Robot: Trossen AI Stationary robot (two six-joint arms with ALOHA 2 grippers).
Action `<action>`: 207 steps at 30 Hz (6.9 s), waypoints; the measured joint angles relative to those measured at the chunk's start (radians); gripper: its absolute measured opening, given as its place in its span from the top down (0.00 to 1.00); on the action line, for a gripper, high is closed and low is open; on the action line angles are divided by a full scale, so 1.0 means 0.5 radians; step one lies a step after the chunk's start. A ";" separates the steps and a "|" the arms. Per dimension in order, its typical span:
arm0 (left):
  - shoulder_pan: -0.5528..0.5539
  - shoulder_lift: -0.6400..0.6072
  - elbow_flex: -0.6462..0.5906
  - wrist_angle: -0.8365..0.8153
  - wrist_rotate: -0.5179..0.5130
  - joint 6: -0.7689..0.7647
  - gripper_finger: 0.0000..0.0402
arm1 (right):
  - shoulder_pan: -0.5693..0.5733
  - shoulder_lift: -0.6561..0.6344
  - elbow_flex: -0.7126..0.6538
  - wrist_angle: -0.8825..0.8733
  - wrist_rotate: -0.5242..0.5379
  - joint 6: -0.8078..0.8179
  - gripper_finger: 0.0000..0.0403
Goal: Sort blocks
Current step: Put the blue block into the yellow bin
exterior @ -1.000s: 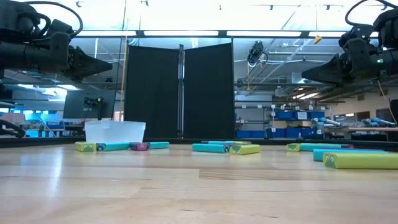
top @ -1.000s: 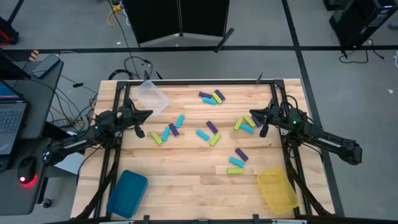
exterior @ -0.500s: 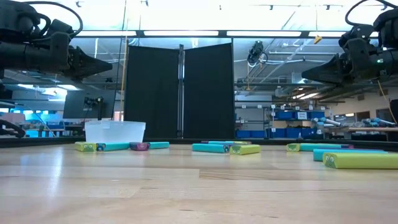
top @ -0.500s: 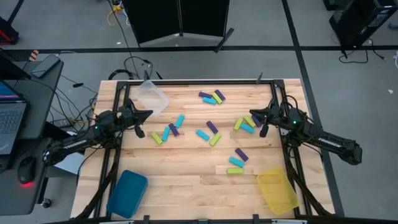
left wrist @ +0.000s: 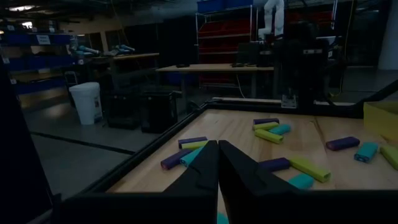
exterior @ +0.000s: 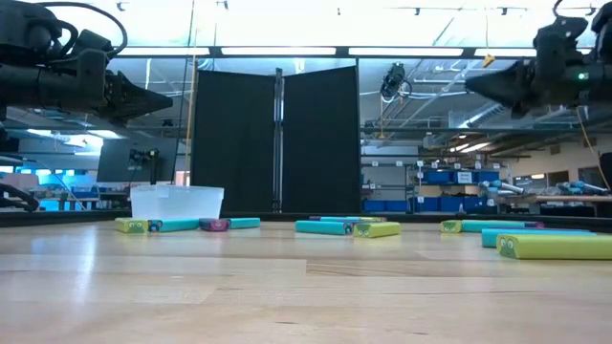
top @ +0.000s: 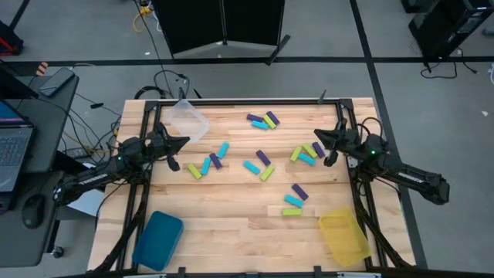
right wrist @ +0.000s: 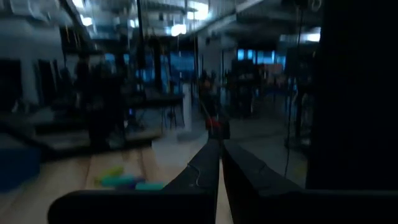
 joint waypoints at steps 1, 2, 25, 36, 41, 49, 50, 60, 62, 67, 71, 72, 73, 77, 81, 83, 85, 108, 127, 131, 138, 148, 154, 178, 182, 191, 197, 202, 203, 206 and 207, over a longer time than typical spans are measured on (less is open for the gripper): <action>0.000 0.000 0.000 0.000 0.000 0.000 0.96 | 0.000 0.000 0.000 0.039 0.000 0.021 0.92; 0.000 0.000 0.000 0.000 0.000 0.000 0.96 | 0.000 0.000 0.000 0.078 0.000 0.046 0.92; 0.000 0.000 0.000 0.000 0.000 0.000 0.96 | 0.131 1.002 0.639 -0.882 0.006 0.598 0.98; 0.000 0.000 0.000 0.000 0.000 0.000 0.96 | 0.161 1.724 1.458 -1.744 -0.158 0.844 0.95; 0.000 0.000 0.000 0.000 0.000 0.000 0.96 | 0.228 1.879 1.640 -1.934 -0.162 0.716 0.92; 0.000 0.000 0.001 0.000 0.000 0.000 0.96 | 0.349 2.094 1.588 -2.260 -0.048 0.576 0.86; 0.000 0.000 0.000 0.000 0.000 0.000 0.96 | 0.367 2.119 1.588 -2.292 -0.051 0.595 0.84; 0.000 0.000 0.000 0.000 0.000 0.000 0.96 | 0.525 2.299 1.588 -2.315 0.055 0.634 0.71; 0.000 0.000 0.000 0.000 0.000 0.000 0.96 | 0.525 2.359 1.588 -2.298 0.056 0.623 0.69; 0.000 0.000 0.000 0.000 0.000 0.000 0.96 | 0.520 2.548 1.588 -2.261 0.056 0.622 0.64; 0.000 0.000 0.000 0.000 0.000 0.000 0.96 | 0.514 2.682 1.588 -2.254 0.057 0.625 0.61; 0.000 0.000 0.000 0.000 0.000 0.000 0.96 | 0.508 2.711 1.594 -2.257 0.061 0.646 0.60; 0.000 0.000 0.000 0.000 0.000 0.000 0.96 | 0.497 2.739 1.611 -2.260 0.061 0.684 0.59; 0.000 0.000 0.000 0.000 0.000 0.000 0.96 | 0.443 2.819 1.703 -2.262 0.061 0.728 0.54; 0.000 0.000 0.000 0.000 0.001 0.000 0.96 | 0.372 2.888 1.767 -2.233 0.061 0.612 0.50; 0.000 0.000 0.000 0.000 0.000 0.000 0.96 | 0.339 2.925 1.767 -2.194 0.061 0.556 0.49; 0.000 0.000 0.000 0.001 0.000 0.000 0.96 | 0.322 2.964 1.767 -2.171 0.065 0.525 0.48; 0.000 0.000 0.000 0.053 -0.013 0.000 0.96 | 0.261 3.045 1.766 -2.194 0.202 0.369 0.48; 0.000 0.000 0.000 0.050 -0.011 -0.001 0.96 | 0.260 3.043 1.547 -1.971 0.193 0.368 0.48; 0.000 0.000 0.000 0.050 -0.011 -0.001 0.96 | 0.254 3.032 1.502 -1.911 0.157 0.368 0.48; 0.000 0.000 0.000 0.050 -0.011 -0.001 0.96 | 0.252 3.033 1.482 -1.882 0.142 0.376 0.54; 0.000 0.000 0.000 0.050 -0.011 -0.001 0.96 | 0.248 3.037 1.508 -1.910 0.132 0.396 0.71; 0.000 0.000 0.000 0.050 -0.011 -0.001 0.96 | 0.343 3.048 1.718 -2.135 0.152 0.431 0.71; 0.000 0.000 0.000 0.050 -0.011 -0.001 0.96 | 2.123 3.041 2.378 -3.080 -0.238 1.618 0.71; 0.000 0.000 0.000 0.050 -0.011 -0.001 0.96 | 2.397 3.043 2.345 -3.045 -0.244 1.842 0.71; 0.000 0.000 0.000 0.051 -0.011 -0.001 0.96 | 2.513 3.043 2.046 -2.652 -0.230 1.841 0.71; 0.000 0.000 0.000 0.051 -0.011 -0.013 0.96 | 2.512 3.043 1.819 -2.409 -0.238 1.734 0.71; 0.001 0.000 0.000 0.051 -0.011 -0.039 0.96 | 2.512 3.043 1.751 -2.350 -0.242 1.654 0.70; 0.000 0.000 0.001 0.050 -0.011 -0.059 0.96 | 2.508 3.043 1.748 -2.358 -0.244 1.657 0.68; 0.000 0.000 0.000 0.040 -0.011 -0.151 0.96 | 2.485 3.043 1.749 -2.412 -0.291 1.725 0.61; 0.001 0.001 0.000 0.036 -0.011 -0.161 0.96 | 2.481 3.043 1.753 -2.430 -0.311 1.755 0.58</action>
